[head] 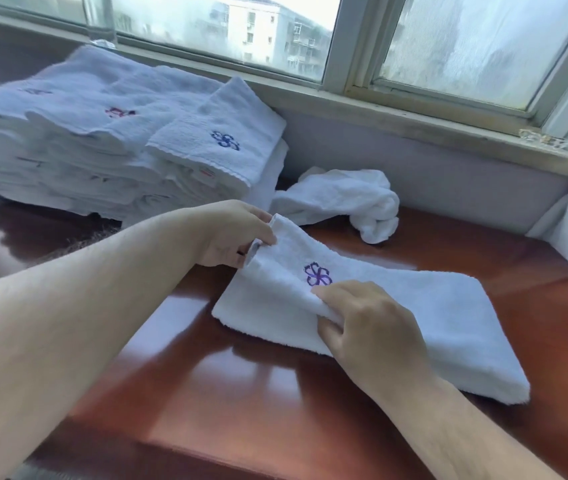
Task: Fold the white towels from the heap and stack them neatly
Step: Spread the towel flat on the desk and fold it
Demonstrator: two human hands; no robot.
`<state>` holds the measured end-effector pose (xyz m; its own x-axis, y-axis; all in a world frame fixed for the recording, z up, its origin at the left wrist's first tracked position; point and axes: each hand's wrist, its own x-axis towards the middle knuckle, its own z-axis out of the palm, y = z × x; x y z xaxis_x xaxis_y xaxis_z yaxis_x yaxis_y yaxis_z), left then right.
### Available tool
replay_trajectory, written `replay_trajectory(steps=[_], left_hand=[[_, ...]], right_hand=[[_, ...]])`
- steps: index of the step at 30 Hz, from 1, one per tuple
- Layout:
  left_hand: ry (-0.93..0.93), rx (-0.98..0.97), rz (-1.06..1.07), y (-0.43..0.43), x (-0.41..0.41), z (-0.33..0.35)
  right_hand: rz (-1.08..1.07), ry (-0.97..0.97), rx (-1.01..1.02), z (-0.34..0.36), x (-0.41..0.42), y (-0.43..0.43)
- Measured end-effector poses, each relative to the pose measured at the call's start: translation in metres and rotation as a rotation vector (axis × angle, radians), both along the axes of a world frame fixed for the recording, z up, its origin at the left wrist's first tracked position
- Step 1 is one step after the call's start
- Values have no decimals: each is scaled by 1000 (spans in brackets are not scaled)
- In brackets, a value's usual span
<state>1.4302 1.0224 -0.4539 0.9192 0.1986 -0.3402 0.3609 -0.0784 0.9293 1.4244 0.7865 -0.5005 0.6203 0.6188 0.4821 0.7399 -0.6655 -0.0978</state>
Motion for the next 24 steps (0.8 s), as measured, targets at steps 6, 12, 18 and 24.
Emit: replay_trajectory(steps=[6, 12, 18, 24], left_hand=[[-28, 3, 59, 2, -7, -9], [-115, 74, 124, 1, -19, -11], [-248, -58, 274, 6, -39, -9], [-276, 111, 309, 21, -56, -26]], right_hand=[[62, -55, 7, -8, 0, 9], [133, -86, 60, -13, -4, 15], [186, -176, 151, -12, -11, 27], [225, -122, 66, -20, -20, 34]])
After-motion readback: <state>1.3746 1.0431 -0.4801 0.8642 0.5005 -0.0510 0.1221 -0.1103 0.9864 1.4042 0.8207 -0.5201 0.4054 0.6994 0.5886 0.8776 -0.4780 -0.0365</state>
